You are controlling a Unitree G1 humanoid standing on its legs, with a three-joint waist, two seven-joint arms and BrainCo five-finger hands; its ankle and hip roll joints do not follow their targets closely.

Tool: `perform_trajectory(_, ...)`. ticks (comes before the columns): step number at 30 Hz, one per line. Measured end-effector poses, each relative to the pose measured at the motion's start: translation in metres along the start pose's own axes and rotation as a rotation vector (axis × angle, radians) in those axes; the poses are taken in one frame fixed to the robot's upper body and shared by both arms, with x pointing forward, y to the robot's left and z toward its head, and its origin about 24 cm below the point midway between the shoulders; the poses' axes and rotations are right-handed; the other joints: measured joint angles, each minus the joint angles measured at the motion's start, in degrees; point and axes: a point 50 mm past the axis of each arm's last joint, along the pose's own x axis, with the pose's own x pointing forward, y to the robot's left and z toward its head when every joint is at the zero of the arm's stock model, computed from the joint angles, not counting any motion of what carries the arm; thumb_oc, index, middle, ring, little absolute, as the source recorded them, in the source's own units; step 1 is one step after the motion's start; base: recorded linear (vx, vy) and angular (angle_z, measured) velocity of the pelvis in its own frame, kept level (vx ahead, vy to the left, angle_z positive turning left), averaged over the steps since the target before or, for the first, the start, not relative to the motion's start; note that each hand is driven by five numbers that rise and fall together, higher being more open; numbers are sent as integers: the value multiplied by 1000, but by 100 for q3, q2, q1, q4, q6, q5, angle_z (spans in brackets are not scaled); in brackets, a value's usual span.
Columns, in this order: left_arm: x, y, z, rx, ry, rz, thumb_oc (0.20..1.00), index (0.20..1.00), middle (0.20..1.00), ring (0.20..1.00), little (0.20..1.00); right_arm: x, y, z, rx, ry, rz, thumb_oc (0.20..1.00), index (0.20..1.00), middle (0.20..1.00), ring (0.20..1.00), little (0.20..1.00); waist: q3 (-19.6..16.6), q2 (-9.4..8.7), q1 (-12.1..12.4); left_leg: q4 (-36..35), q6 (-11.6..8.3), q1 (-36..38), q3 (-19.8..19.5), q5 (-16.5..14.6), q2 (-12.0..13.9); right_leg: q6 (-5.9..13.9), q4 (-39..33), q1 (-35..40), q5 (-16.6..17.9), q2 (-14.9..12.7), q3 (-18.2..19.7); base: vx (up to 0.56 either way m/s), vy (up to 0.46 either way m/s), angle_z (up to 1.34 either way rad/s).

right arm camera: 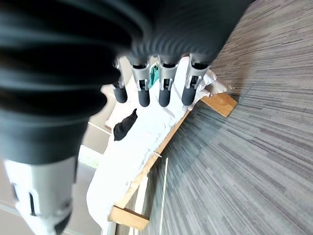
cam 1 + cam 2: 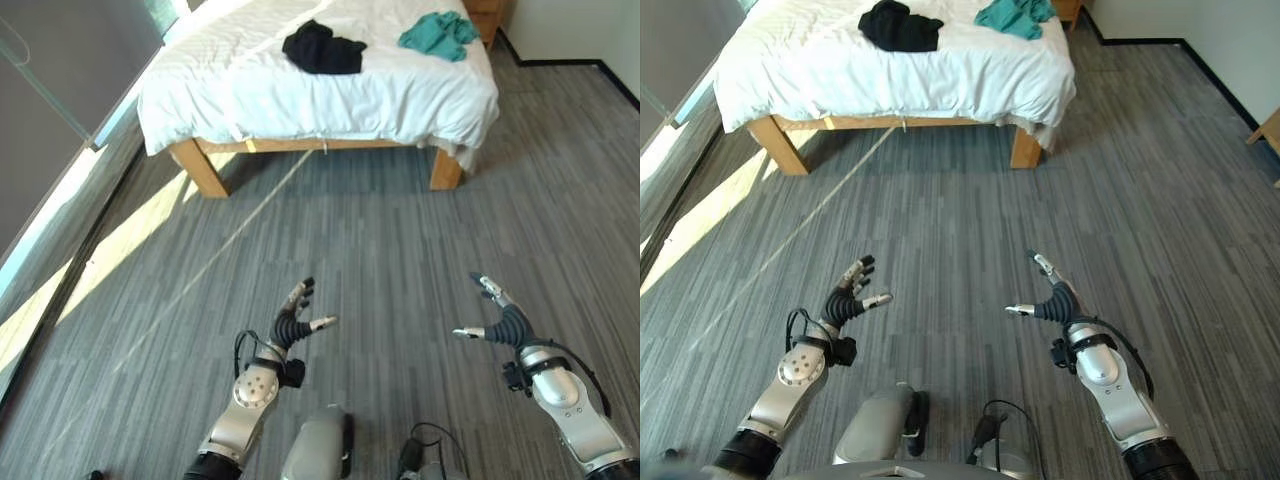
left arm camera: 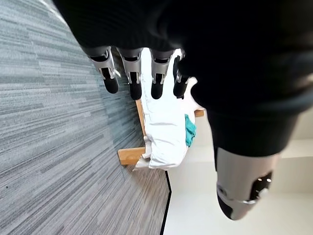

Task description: Pick up bed clothes into laundry basket.

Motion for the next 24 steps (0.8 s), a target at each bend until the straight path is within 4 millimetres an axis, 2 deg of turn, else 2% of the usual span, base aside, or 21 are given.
perform_trajectory(1,0,-3,-1,-5,3,-11,1000,1000,1000,1000,1000,1,2,0,0,0,9,1000,1000,1000,1000,1000,19,93,58,-912,81,113,1,108,120,-62,0,-60,86,15,154,435,120,-51)
perform_trajectory(3,-1,-8,-5,0,21,-29,1000,1000,1000,1000,1000,0,9,-3,0,17,31,1000,1000,1000,1000,1000,0,61,102,-1622,22,177,18,237,197,69,-137,33,70,8,318,368,94,-38)
perform_trajectory(4,0,-9,-4,-2,18,-33,1000,1000,1000,1000,1000,3,10,-1,-4,11,36,1000,1000,1000,1000,1000,-22,102,207,-2068,25,265,61,244,216,89,-139,-2,53,15,469,485,127,-61)
perform_trajectory(5,2,-12,-5,-12,19,-32,1000,1000,1000,1000,1000,8,8,1,-13,-3,30,1000,1000,1000,1000,1000,16,64,288,-2383,-66,157,153,342,284,159,-168,-29,6,13,632,677,190,-74)
perform_trajectory(6,4,-11,-6,-8,27,-30,1000,1000,1000,1000,1000,12,8,0,-23,3,33,1000,1000,1000,1000,1000,-33,156,343,-2491,-68,179,184,357,322,230,-149,-13,-40,7,733,679,181,-82)
perform_trajectory(8,5,-8,-8,4,43,-22,1000,1000,1000,1000,1000,14,8,2,-38,-6,39,1000,1000,1000,1000,1000,-113,139,474,-2404,-39,304,159,325,400,430,-168,102,-182,-84,1079,515,126,-90)
perform_trajectory(9,5,-5,-8,15,42,-19,1000,1000,1000,1000,1000,13,12,3,-30,-8,50,1000,1000,1000,1000,1000,-232,-60,535,-2286,48,332,287,543,239,527,-174,63,-340,-322,1278,498,136,-98)
perform_trajectory(10,7,-3,-6,27,38,-18,1000,1000,1000,1000,1000,12,17,4,-29,-16,73,1000,1000,1000,1000,1000,-262,-206,511,-2117,191,337,458,508,78,650,294,17,-514,-591,1303,478,123,-69)
perform_trajectory(11,9,-2,-4,38,32,-23,1000,1000,1000,1000,1000,10,18,4,-25,-15,78,1000,1000,1000,1000,1000,-276,-227,433,-2094,499,457,560,515,-21,892,792,21,-528,-653,1264,439,128,-29)
perform_trajectory(12,12,-1,1,64,18,-35,1000,1000,1000,1000,1000,4,23,0,-14,4,99,1000,1000,1000,1000,1000,-299,-336,330,-2159,744,751,592,410,-237,1275,1807,3,-549,-854,1260,465,164,-4)
perform_trajectory(13,15,-3,3,77,10,-51,1000,1000,1000,1000,1000,5,24,1,-9,6,101,1000,1000,1000,1000,1000,-266,-279,250,-2205,794,951,595,382,-257,1407,2837,-282,-338,-921,1269,525,232,8)
perform_trajectory(14,16,-2,6,84,0,-53,1000,1000,1000,1000,1000,4,25,2,1,3,98,1000,1000,1000,1000,1000,-283,-219,157,-2273,892,1097,552,326,-277,1423,3421,-554,-324,-979,1250,616,282,17)
perform_trajectory(15,20,-3,13,100,-30,-71,1000,1000,1000,1000,1000,3,27,7,19,-18,93,1000,1000,1000,1000,1000,-299,-212,18,-2286,1013,1335,474,108,-354,1461,4034,-931,-131,-1045,1250,693,269,30)
perform_trajectory(16,21,-6,15,103,-37,-81,1000,1000,1000,1000,1000,4,28,11,35,-32,82,1000,1000,1000,1000,1000,-271,-166,-80,-2288,1079,1440,399,63,-385,1480,4500,-1219,-229,-1096,1140,669,202,46)
perform_trajectory(17,22,-5,16,107,-39,-78,1000,1000,1000,1000,1000,3,29,14,45,-44,77,1000,1000,1000,1000,1000,-272,-123,-204,-2366,1079,1559,237,99,-396,1433,4597,-1296,-274,-1104,965,682,111,73)
perform_trajectory(18,23,-12,17,102,-46,-101,1000,1000,1000,1000,1000,2,28,17,46,-59,77,1000,1000,1000,1000,1000,-263,-46,-420,-2419,1107,1662,-10,17,-400,1442,4396,-1594,-572,-907,776,667,21,106)
perform_trajectory(19,25,-13,20,106,-53,-107,1000,1000,1000,1000,1000,3,25,23,45,-91,68,1000,1000,1000,1000,1000,-221,35,-577,-2455,1093,1673,-229,-30,-369,1267,3506,-1762,-672,-723,469,659,-28,99)
perform_trajectory(20,25,-13,19,104,-52,-106,1000,1000,1000,1000,1000,4,25,24,45,-96,67,1000,1000,1000,1000,1000,-201,23,-645,-2489,1074,1720,-305,-30,-414,1249,3030,-1846,-616,-677,336,734,-84,99)
perform_trajectory(22,23,-16,14,92,-31,-113,1000,1000,1000,1000,1000,2,26,18,45,-68,65,1000,1000,1000,1000,1000,-245,-119,-838,-2536,1026,1860,-630,-215,-640,1107,1466,-1926,-327,-694,115,724,-134,105)
perform_trajectory(23,23,-17,15,89,-32,-118,1000,1000,1000,1000,1000,0,26,16,46,-55,65,1000,1000,1000,1000,1000,-246,-111,-940,-2492,1052,1968,-839,-322,-687,1102,377,-1930,-13,-697,-37,903,-181,112)
perform_trajectory(24,24,-16,15,90,-32,-113,1000,1000,1000,1000,1000,0,27,15,45,-53,66,1000,1000,1000,1000,1000,-256,-142,-954,-2517,1044,2015,-830,-406,-705,1161,2,-2066,275,-773,-55,685,-121,101)
